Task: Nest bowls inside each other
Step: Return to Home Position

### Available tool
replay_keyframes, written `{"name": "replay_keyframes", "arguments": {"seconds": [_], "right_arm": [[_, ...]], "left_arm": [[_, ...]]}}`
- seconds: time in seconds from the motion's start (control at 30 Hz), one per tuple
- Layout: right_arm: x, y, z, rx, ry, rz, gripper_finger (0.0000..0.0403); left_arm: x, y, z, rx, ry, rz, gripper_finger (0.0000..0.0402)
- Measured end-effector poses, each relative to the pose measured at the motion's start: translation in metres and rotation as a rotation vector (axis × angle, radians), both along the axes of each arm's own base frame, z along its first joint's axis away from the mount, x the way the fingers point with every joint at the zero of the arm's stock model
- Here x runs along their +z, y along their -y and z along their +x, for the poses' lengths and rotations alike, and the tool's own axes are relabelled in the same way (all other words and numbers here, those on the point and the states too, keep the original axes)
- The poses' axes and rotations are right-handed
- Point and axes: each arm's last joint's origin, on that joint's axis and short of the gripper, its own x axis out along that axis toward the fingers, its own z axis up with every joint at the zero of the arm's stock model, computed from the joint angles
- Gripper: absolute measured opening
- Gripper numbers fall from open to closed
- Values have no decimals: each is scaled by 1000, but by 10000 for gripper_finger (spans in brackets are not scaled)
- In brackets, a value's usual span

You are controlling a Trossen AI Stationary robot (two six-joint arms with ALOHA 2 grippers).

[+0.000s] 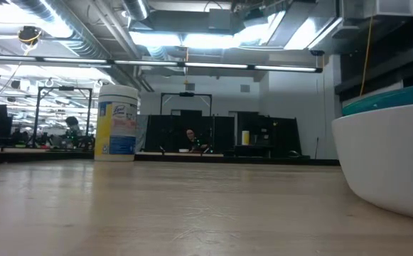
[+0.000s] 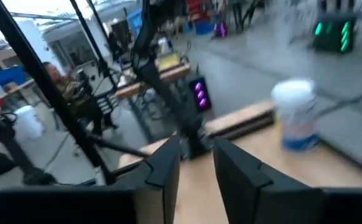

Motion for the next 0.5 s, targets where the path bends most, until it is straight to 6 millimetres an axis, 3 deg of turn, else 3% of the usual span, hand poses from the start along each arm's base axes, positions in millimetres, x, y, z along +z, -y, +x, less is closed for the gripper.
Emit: {"name": "replay_keyframes", "arguments": {"seconds": [0.13,0.23,0.37,0.5], "right_arm": [[6,11,-34,-19,-23,-95,84],[-1,16,-51,7,-101,-129,71],[-5,19,-65,124,-103,-171,55],[-18,29,-95,168,-76,-230,40]], "left_arm": [[-22,-2,-9,-116,-196,-132,70],[-37,-4,-13,-325,-313,-242,70],[-56,-20,-12,-613,-336,-419,70],[-84,-46,-13,-662,-326,-508,70]]}}
